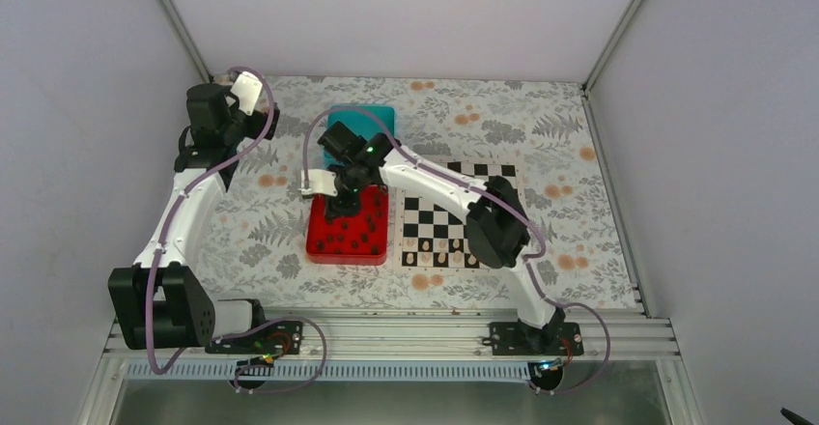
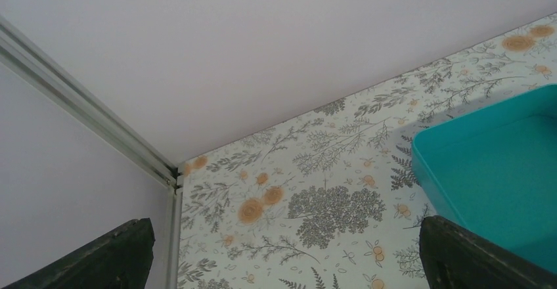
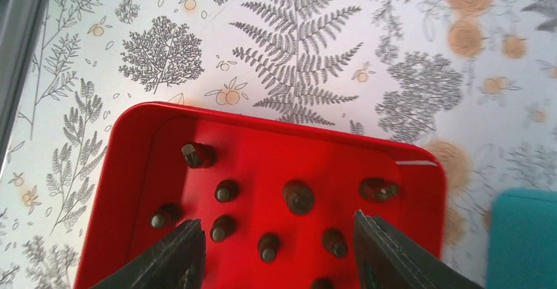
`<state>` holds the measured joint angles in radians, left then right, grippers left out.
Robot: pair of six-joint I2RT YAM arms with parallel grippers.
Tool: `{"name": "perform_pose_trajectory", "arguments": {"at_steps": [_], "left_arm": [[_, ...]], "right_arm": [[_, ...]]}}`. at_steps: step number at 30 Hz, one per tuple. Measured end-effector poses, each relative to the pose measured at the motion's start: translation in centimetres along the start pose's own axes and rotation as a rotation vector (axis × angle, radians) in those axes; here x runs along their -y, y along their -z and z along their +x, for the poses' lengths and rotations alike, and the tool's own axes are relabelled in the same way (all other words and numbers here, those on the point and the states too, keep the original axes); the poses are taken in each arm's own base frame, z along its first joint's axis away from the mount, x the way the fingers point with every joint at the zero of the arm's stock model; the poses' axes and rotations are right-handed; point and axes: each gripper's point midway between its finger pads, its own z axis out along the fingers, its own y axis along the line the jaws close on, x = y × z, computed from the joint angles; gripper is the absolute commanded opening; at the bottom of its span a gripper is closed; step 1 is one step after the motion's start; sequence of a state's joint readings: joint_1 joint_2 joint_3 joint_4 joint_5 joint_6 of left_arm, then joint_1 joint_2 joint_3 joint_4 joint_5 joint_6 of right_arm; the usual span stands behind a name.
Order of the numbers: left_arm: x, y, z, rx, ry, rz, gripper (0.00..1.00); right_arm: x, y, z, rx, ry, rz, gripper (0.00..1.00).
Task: Set up the chess pieces on the board
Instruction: Pick up the chess piece from the storage box.
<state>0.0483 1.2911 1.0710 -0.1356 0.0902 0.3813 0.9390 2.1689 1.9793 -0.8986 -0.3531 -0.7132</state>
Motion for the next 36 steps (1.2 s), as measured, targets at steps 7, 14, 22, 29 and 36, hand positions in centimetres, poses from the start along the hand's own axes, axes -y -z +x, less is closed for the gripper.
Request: {"name": "perform_pose_trajectory", "arguments": {"at_steps": [7,14,22,29,36], "left_arm": [[0.2,-0.1,0.6,-0.005,0.001,0.002,1.00],[0.2,-0.2,0.6,0.001,0.006,0.000,1.00],[0.2,-0.2,0.7,0.002,0.007,-0.002,1.00],[0.4,-0.3,1.3,-0.009,0.009,0.000,1.00],[0.4,-0.2,1.2,-0.004,0.008,-0.002,1.00]], "right_arm": [[-0.5,-4.9,2.5,-0.070,-0.026,-0.058,0.58],[-0.2,-6.1,3.4,-0.093,-0.036,-0.055,0.56],[0.5,-6.2,2.7,-0.063,-0.025,-0.027,0.48],[0.5,-7.7,3.7,-0.087,-0.039,-0.035,0.35],[0.6,-8.0,3.7,-0.082,-0.049,-0.032,0.13]]}}
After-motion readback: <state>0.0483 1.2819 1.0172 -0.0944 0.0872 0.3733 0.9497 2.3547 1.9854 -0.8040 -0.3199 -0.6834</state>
